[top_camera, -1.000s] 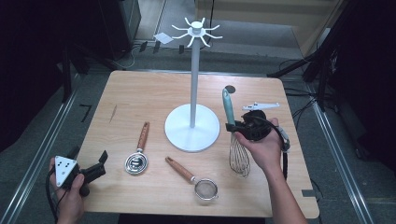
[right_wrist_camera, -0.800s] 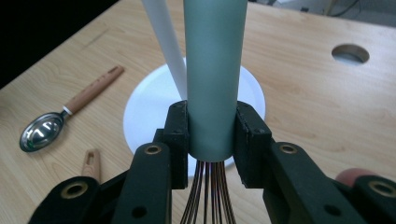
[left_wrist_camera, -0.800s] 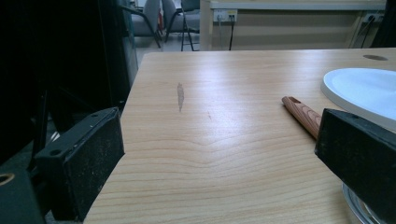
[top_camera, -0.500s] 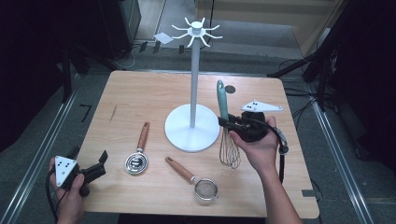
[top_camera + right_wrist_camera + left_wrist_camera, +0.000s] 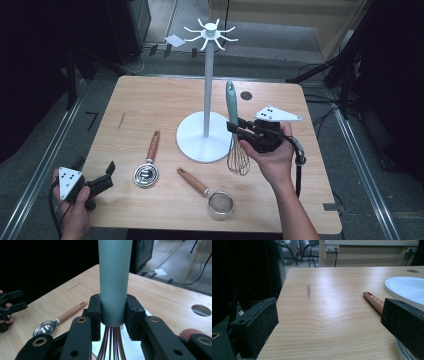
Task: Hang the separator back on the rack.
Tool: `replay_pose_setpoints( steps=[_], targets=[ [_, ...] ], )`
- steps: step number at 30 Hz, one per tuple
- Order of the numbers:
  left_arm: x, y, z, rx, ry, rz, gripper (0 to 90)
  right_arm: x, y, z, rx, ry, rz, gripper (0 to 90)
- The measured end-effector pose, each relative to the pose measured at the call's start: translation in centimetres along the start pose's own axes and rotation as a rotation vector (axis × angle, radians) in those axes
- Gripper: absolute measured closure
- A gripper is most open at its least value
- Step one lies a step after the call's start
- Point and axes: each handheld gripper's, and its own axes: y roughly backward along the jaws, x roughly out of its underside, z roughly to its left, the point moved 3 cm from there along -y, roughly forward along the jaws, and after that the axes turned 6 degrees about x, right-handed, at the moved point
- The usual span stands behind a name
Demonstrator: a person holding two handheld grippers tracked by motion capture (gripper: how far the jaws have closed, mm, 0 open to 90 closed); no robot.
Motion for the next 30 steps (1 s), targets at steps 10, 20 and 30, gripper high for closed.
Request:
replay_pose_setpoints(
  steps=[10, 20, 30],
  targets=[
    [0.0, 0.0, 0.0, 0.001, 0.000, 0.000, 1.4, -1.1, 0.3, 1.2, -0.008, 0.024, -0.083, 71.3],
    [0.0, 0.0, 0.0, 0.000, 0.000, -0.002, 1.4, -2.3, 0.5, 2.3, -0.033, 0.045, -0.146, 71.3],
    [0.0, 0.0, 0.0, -0.001, 0.001, 0.001, 1.4, -3.5, 0.7, 2.4, -0.062, 0.043, -0.216, 71.3]
  ],
)
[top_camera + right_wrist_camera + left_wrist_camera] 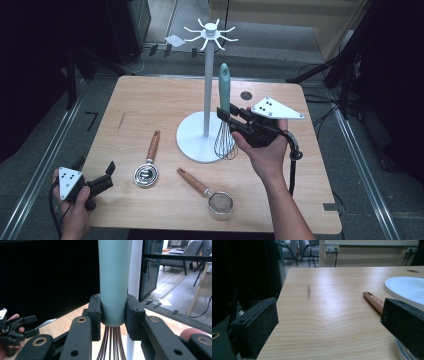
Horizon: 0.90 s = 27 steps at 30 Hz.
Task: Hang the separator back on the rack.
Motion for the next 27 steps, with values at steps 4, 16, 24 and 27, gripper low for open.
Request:
replay_pose_setpoints(
  steps=[4, 16, 24, 27],
  targets=[
    [0.0, 0.0, 0.0, 0.001, -0.002, -0.002, 1.4, -0.2, -0.1, -0.2, 0.011, 0.010, -0.017, 71.4],
    [0.0, 0.0, 0.0, 0.002, -0.002, -0.001, 1.4, -1.0, -0.3, -0.5, -0.006, -0.013, -0.050, 71.3],
    [0.0, 0.0, 0.0, 0.002, -0.002, -0.003, 1.4, -1.4, -0.4, -0.6, -0.010, -0.009, -0.051, 71.4],
    [0.0, 0.0, 0.0, 0.002, -0.001, -0.003, 1.4, -1.5, -0.5, -0.6, -0.014, -0.010, -0.056, 71.3]
  ],
)
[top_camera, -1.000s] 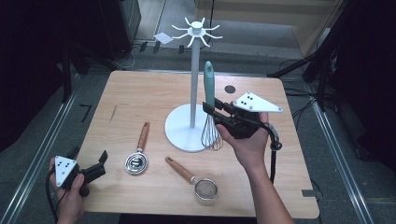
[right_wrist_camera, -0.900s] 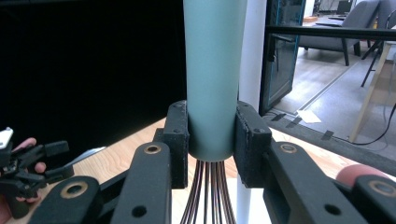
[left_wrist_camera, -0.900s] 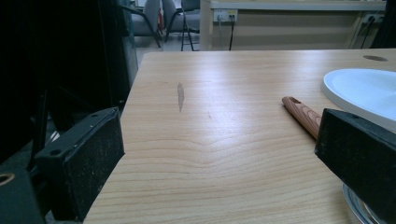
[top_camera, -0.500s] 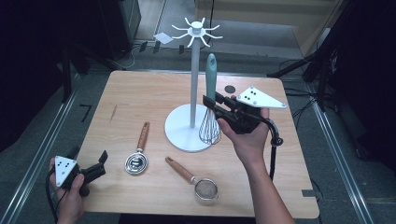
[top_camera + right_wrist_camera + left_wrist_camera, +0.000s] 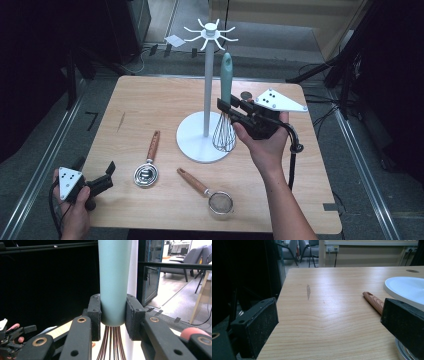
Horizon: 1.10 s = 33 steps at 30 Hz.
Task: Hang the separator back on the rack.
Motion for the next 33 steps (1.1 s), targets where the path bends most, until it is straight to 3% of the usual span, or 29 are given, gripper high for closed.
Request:
replay_pose_setpoints(
  steps=[33],
  targets=[
    [0.0, 0.0, 0.0, 0.000, 0.003, 0.000, 1.4, -1.4, -1.7, -0.5, -0.039, -0.027, 0.000, 71.3]
  ],
)
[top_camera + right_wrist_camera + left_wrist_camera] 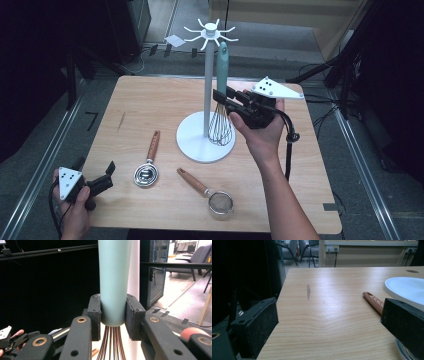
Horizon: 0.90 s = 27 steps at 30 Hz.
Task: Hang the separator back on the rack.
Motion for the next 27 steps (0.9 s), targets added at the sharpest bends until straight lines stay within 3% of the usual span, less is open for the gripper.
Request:
replay_pose_setpoints(
  steps=[12, 17, 21, 27],
  targets=[
    [0.0, 0.0, 0.0, 0.000, 0.002, -0.001, 1.4, 0.3, -0.8, 0.0, 0.008, 0.005, -0.006, 71.2],
    [0.0, 0.0, 0.0, 0.000, -0.001, -0.001, 1.4, 0.4, -0.9, -0.1, 0.051, 0.043, -0.020, 70.8],
    [0.0, 0.0, 0.0, 0.001, 0.000, -0.001, 1.4, 0.3, -1.0, -0.2, 0.069, 0.039, -0.016, 70.0],
    [0.0, 0.0, 0.0, 0.001, 0.002, -0.001, 1.4, 0.1, -1.1, -0.4, 0.073, 0.012, -0.001, 61.9]
  ],
)
